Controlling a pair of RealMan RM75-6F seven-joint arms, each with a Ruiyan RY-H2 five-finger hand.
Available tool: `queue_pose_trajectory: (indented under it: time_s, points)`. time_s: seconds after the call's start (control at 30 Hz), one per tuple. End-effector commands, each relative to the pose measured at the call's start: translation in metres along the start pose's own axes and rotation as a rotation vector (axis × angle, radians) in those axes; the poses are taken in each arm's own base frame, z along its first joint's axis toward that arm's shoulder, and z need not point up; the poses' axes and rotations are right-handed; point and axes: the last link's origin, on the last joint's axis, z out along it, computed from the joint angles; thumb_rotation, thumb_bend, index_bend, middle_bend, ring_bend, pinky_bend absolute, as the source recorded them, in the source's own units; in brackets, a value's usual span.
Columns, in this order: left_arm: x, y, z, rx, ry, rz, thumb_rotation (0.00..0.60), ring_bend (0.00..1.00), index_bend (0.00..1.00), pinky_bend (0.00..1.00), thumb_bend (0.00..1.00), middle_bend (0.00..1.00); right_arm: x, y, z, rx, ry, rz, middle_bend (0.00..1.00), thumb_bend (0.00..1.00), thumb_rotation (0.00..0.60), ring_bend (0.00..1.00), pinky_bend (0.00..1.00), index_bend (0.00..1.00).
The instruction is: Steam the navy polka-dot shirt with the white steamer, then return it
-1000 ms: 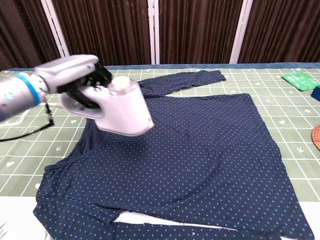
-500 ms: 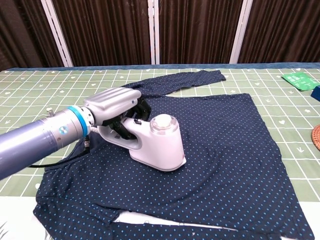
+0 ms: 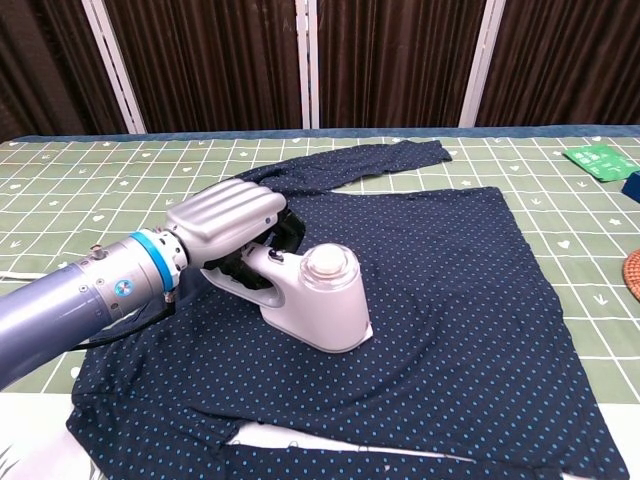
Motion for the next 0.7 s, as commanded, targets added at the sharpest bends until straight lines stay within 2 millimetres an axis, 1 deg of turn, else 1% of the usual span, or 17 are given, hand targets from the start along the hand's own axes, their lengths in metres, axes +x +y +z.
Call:
queue_pose_trajectory:
  time_s: [0.03, 0.7]
  points:
    - [0.000, -0.002, 0.000, 0.004, 0.002, 0.002, 0.600, 0.85, 0.93, 1.00, 0.55, 0.87, 0.000, 0.000, 0.000, 0.000, 0.000, 0.000, 0.00, 0.00, 0.600, 0.00, 0.00, 0.00]
    - [0.014, -0.033, -0.002, 0.039, 0.011, 0.066, 0.600, 0.85, 0.93, 1.00, 0.55, 0.87, 0.000, -0.001, 0.000, 0.001, -0.001, -0.003, 0.00, 0.00, 0.600, 0.00, 0.00, 0.00]
